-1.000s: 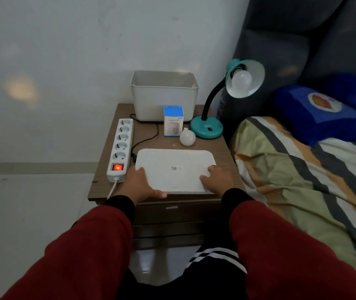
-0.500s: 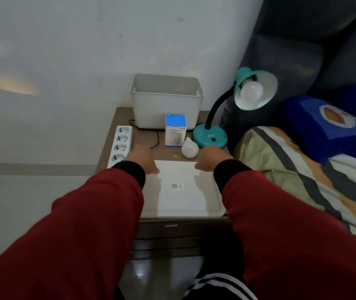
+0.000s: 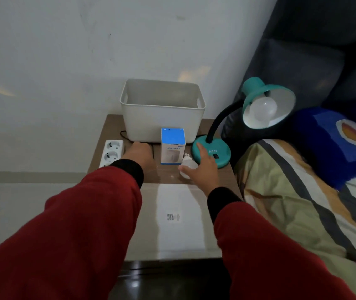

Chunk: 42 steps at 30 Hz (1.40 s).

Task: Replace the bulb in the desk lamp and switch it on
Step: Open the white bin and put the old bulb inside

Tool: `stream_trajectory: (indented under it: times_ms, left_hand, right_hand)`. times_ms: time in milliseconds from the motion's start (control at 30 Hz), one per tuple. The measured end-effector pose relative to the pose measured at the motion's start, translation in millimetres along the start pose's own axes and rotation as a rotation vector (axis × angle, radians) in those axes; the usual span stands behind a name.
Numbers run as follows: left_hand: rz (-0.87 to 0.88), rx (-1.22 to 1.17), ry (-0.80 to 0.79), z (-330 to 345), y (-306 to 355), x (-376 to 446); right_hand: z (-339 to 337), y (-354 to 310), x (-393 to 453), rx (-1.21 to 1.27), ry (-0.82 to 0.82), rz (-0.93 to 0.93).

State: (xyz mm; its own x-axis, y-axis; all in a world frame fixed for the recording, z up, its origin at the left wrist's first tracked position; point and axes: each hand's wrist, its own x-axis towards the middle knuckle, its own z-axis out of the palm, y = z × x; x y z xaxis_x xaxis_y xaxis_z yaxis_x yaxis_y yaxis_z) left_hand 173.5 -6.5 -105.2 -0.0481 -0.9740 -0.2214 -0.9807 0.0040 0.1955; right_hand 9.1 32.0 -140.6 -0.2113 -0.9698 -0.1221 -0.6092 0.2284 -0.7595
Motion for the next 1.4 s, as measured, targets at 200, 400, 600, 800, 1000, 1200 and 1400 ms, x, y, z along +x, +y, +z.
stream_trajectory:
  times_ms: [200,400,600,800,1000,1200,1400]
  left_hand:
    - [-0.003,0.059,-0.039,3.6,-3.5,21.0]
    - [-0.033,0.058,-0.053,4.6,-8.3,25.6]
    - [-0.026,0.041,-0.017,-19.1,-1.4,13.4]
    - [0.037,0.051,0.054,-81.3,14.1,8.2]
    - [0.026,-0.015,0.146,-142.1,25.4,23.6]
    - [-0.048,-0.086,0.133,-166.0,27.0,73.1]
    - [-0.080,-0.093,0.110,-151.6,20.8,137.6]
  right_hand:
    - [23.0,10.8,9.8,0.102,0.037,0.115]
    - [23.7,13.9,17.1,0.089,0.021,0.107]
    - [-4.5,-6.8,12.0,0.130,0.086,0.046]
    - [-42.4,-50.8,10.0,0.232,0.155,-0.028]
    - [-76.2,-100.5,38.2,0.194,0.178,-0.108]
    - [-80.3,-127.9,98.3,0.151,0.080,-0.126]
    - [-58.1,-128.5,165.2,0.173,-0.095,-0.079]
